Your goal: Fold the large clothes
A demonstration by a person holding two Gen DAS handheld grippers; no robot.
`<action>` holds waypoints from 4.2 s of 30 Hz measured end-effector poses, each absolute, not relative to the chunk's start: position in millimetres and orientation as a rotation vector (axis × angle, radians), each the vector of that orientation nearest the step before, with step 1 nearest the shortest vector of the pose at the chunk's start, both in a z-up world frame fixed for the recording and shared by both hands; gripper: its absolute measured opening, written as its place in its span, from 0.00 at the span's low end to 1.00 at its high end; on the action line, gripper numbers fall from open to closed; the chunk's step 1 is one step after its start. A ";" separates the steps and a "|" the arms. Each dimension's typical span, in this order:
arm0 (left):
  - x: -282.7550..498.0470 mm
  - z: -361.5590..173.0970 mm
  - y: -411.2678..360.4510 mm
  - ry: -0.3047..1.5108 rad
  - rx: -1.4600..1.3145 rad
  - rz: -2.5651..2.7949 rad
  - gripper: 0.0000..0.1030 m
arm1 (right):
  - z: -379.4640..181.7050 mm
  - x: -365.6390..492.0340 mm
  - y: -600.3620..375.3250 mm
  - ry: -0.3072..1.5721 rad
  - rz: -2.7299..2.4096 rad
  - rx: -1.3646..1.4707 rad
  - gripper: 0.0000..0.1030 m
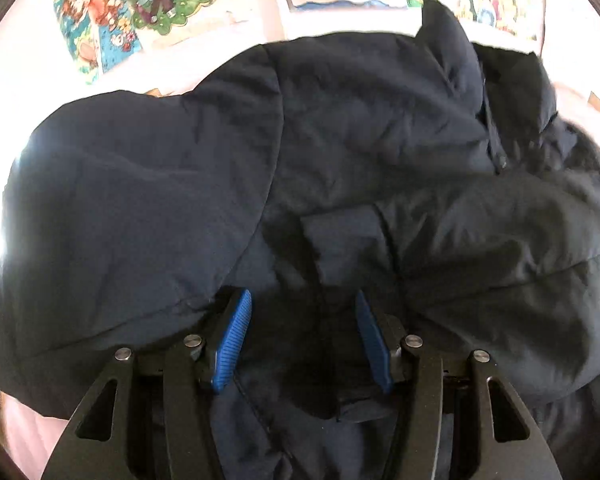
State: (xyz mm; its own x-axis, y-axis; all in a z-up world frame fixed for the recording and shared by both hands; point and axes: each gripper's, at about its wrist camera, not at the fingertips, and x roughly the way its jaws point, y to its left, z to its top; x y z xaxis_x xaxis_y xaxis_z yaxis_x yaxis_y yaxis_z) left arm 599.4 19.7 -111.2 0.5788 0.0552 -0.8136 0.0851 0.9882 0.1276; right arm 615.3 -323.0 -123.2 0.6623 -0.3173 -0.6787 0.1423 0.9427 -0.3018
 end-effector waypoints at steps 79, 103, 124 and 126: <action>546.6 49.1 -125.7 0.442 0.483 -0.467 0.03 | 6.3 478.2 -353.5 0.675 0.126 0.324 1.00; 528.2 -97.2 -194.9 0.782 0.683 -0.781 0.48 | -56.6 528.2 -398.2 0.749 0.439 0.857 1.00; 518.5 -51.6 -159.0 0.774 0.488 -0.767 0.65 | -76.5 548.2 -391.9 0.799 0.563 1.110 1.00; 533.4 -39.3 -132.0 0.779 0.368 -0.694 0.65 | -79.3 553.4 -389.1 0.829 0.527 1.083 0.99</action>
State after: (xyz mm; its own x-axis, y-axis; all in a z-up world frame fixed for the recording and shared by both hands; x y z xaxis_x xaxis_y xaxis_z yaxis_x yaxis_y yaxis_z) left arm 533.4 -132.0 -39.3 0.5088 -0.4314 -0.7450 0.6904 0.7214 0.0538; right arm 553.4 -389.1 -79.3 0.5975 0.7327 -0.3258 0.0160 0.3953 0.9184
